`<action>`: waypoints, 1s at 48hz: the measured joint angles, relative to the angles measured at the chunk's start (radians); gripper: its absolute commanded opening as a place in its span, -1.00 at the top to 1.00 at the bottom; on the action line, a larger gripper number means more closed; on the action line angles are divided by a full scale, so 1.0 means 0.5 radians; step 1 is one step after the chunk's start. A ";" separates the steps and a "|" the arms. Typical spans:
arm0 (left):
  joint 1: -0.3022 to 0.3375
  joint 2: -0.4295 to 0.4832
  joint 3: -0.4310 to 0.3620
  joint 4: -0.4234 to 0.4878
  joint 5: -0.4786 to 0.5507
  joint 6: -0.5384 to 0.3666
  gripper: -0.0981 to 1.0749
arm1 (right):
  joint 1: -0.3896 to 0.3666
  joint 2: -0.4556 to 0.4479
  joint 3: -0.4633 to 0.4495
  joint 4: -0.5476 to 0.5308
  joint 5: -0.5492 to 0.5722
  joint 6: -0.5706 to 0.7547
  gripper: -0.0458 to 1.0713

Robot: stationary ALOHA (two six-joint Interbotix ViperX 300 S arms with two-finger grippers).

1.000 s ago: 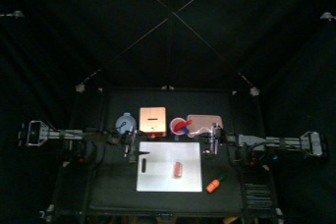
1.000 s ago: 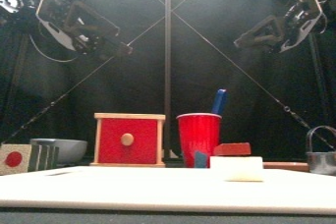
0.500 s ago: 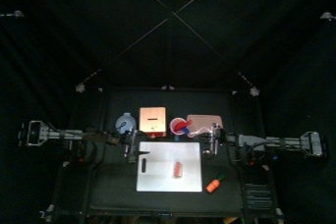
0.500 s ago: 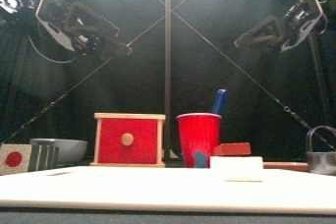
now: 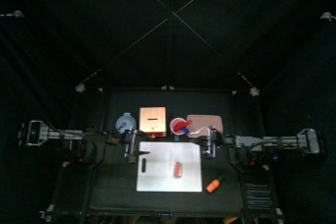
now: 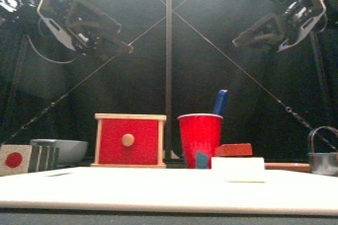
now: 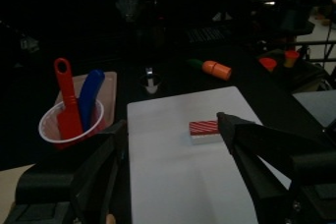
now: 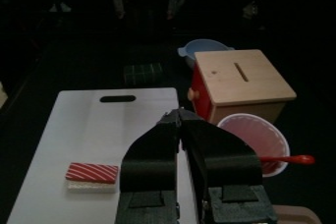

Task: Grab assembled sushi salmon

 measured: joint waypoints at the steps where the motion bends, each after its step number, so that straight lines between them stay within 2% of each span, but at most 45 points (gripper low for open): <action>1: 0.000 0.003 0.000 0.000 0.000 0.000 -0.93 | 0.003 0.003 -0.006 0.006 0.003 0.000 0.72; 5: 0.000 0.003 0.000 0.000 0.000 0.000 -0.93 | 0.028 0.028 -0.040 0.107 0.031 0.031 0.57; 9: 0.000 0.003 0.000 0.000 0.000 0.000 -0.93 | 0.058 0.061 -0.083 0.301 0.101 0.101 0.33; 16: 0.000 0.003 0.000 0.000 0.000 0.021 -0.93 | 0.077 0.120 -0.169 0.595 0.298 0.129 -0.28; 22: 0.003 0.003 0.000 0.000 0.000 0.046 -0.93 | 0.080 0.166 -0.252 0.699 0.469 0.144 -0.85; 24: 0.000 0.003 0.000 0.000 0.000 0.052 -0.93 | 0.080 0.175 -0.282 0.724 0.515 0.144 -0.96; 31: 0.000 0.000 0.000 0.000 0.000 0.092 -0.93 | 0.092 0.193 -0.350 0.887 0.641 0.181 -0.92; 41: 0.000 0.000 0.000 0.000 0.006 0.132 -0.93 | 0.095 0.215 -0.399 1.307 0.884 0.371 -0.90; 48: 0.000 0.000 0.012 0.000 0.006 0.166 -0.93 | 0.092 0.242 -0.423 1.411 1.104 0.537 -0.90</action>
